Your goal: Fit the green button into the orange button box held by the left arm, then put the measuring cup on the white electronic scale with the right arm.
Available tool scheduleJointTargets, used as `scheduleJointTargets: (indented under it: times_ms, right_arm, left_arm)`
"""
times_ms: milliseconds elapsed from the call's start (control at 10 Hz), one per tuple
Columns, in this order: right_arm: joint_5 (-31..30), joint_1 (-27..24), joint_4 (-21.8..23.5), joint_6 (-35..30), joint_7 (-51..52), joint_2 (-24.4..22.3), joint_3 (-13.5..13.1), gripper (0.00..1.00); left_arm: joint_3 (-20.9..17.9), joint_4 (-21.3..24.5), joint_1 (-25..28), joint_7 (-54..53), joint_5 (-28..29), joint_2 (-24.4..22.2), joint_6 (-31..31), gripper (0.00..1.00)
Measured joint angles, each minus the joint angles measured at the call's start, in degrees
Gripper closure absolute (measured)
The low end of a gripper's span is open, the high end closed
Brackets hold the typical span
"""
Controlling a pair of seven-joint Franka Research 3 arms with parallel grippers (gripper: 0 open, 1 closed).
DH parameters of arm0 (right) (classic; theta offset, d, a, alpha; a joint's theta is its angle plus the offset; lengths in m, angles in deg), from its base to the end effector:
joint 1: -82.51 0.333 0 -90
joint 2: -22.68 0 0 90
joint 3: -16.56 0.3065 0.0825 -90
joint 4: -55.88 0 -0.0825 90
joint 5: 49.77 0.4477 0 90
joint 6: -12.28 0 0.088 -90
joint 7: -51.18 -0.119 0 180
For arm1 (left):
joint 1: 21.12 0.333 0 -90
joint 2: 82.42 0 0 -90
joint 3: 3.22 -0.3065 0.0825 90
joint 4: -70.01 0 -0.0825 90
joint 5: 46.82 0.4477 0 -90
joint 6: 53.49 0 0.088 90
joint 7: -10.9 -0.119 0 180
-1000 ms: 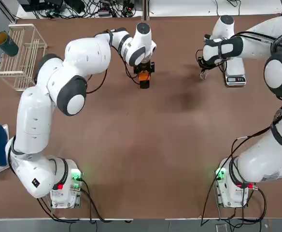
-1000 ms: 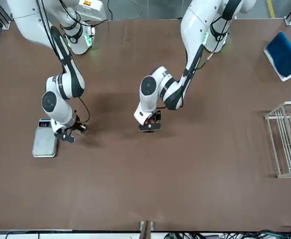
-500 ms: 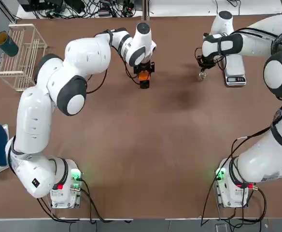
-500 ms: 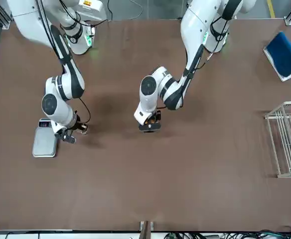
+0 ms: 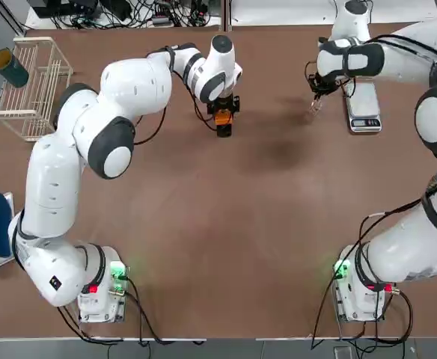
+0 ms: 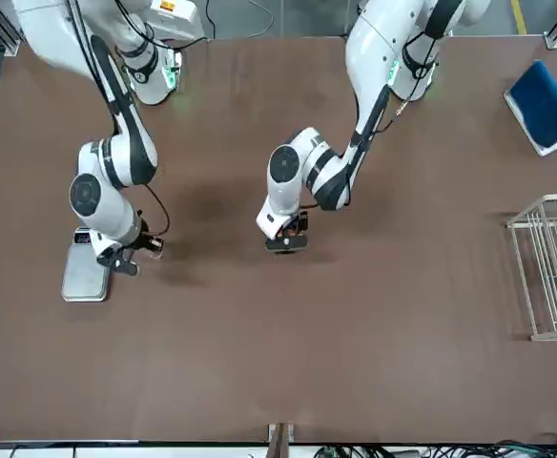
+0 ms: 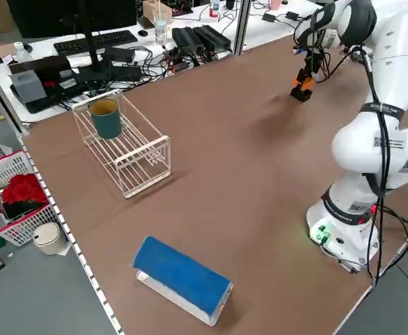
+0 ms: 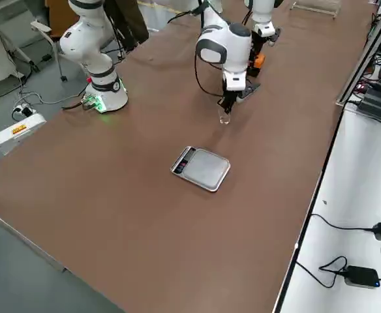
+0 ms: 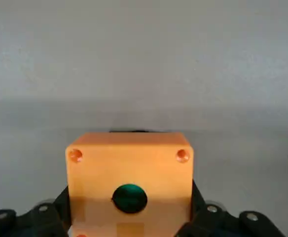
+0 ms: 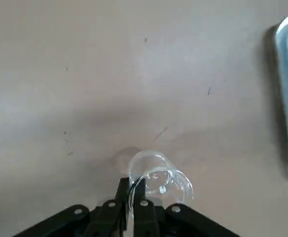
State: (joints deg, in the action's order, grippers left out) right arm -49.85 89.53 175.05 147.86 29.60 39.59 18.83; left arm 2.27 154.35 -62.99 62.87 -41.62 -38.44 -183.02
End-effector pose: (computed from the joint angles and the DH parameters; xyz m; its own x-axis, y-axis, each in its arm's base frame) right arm 0.6168 0.1011 0.2174 0.9769 -0.2135 -0.0118 -0.2135 -0.9769 -0.0067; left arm 0.5279 -0.5545 0.1683 0.9985 0.0512 0.0194 0.0509 -0.9986 0.0168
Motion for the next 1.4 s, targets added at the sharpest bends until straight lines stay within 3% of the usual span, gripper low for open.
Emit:
scheduleJointTargets:
  times_ms: [500, 700, 1400]
  right_arm:
    - [-0.10, -1.46, -1.82, -0.17, 28.63, -1.31, -13.97, 0.93]
    - [-0.10, -1.80, -3.39, -0.13, 36.51, -0.86, -17.79, 0.93]
    - [-0.11, -2.00, -3.76, 5.84, 39.04, 6.44, -18.53, 0.93]
  left_arm:
    - [-0.06, -0.48, 0.17, 0.09, 0.00, -0.02, -0.04, 0.14]
    - [-0.05, -0.48, 0.17, 0.11, 0.00, -0.01, -0.04, 0.14]
    - [0.02, -0.19, 0.05, 0.24, 0.00, 0.08, -0.03, 0.14]
